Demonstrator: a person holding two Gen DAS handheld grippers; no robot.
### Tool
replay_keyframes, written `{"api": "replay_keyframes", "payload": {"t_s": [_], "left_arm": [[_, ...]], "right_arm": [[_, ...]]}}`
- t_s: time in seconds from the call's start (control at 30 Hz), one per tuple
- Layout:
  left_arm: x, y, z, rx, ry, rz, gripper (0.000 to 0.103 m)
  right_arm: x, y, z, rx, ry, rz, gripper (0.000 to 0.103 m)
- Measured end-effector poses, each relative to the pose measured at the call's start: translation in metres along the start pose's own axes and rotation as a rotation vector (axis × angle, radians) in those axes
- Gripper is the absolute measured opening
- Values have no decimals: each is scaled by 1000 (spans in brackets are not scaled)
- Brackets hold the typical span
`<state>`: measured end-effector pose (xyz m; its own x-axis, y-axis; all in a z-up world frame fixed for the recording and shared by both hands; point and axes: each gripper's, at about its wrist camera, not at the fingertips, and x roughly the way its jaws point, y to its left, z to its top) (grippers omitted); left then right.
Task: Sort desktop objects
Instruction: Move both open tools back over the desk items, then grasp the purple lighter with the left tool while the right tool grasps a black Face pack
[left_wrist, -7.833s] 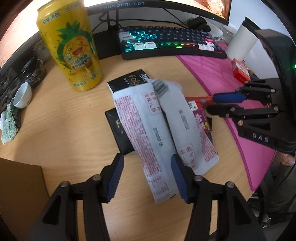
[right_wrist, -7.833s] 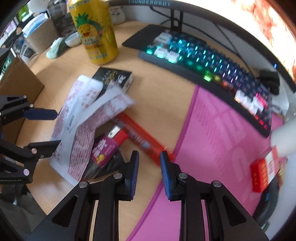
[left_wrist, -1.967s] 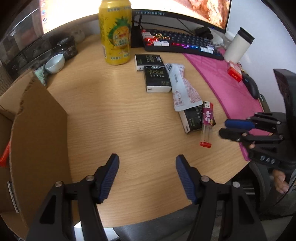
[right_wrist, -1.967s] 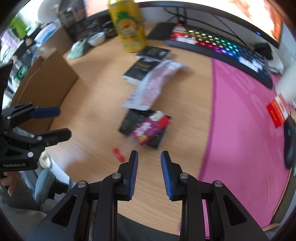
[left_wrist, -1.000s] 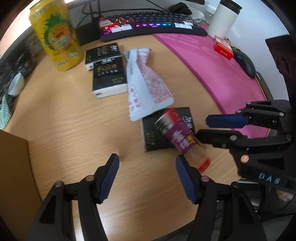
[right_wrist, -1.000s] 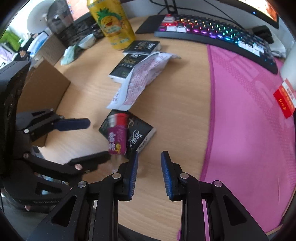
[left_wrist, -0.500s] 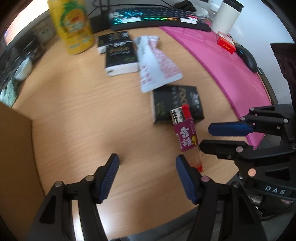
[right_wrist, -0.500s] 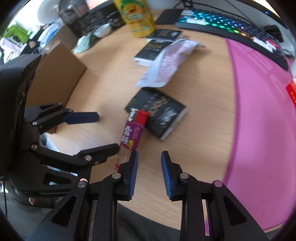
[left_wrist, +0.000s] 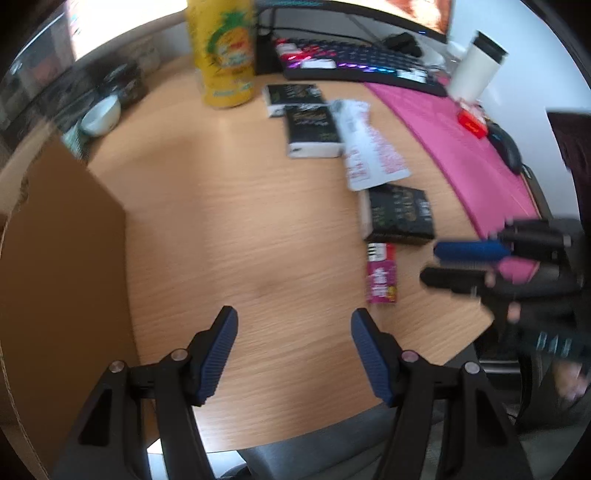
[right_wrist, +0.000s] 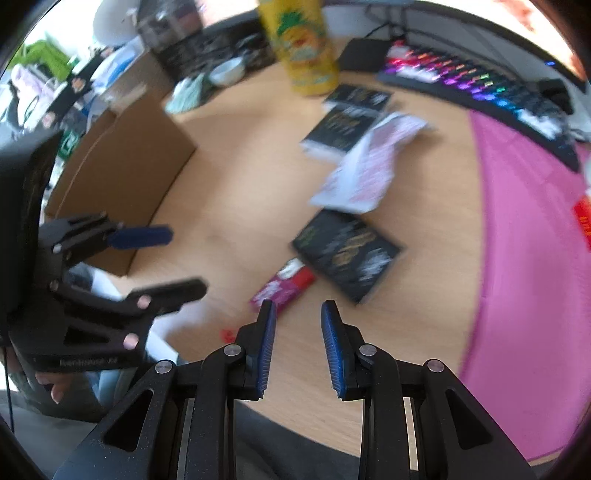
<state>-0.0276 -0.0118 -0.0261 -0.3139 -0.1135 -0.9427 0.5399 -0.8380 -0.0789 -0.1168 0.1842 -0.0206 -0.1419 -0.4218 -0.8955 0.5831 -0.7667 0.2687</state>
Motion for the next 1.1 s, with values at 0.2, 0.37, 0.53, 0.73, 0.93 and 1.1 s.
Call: {"api": "replay_keyframes", "payload": {"t_s": [0.2, 0.37, 0.53, 0.73, 0.93, 1.1], "left_arm": [[14, -25, 25, 62, 7, 28, 69], [31, -25, 44, 57, 34, 33, 69], [48, -26, 61, 47, 66, 44, 69], [59, -43, 72, 84, 75, 35, 69], [58, -67, 73, 141, 66, 15, 69], [52, -83, 67, 187, 64, -11, 69]], "right_arm": [[-10, -40, 20, 61, -45, -108, 27], [1, -55, 35, 43, -38, -128, 27], [19, -55, 45, 24, -17, -132, 27], [15, -61, 29, 39, 9, -122, 27], [0, -75, 1, 92, 14, -137, 27], [-14, -82, -21, 133, 8, -116, 27]]}}
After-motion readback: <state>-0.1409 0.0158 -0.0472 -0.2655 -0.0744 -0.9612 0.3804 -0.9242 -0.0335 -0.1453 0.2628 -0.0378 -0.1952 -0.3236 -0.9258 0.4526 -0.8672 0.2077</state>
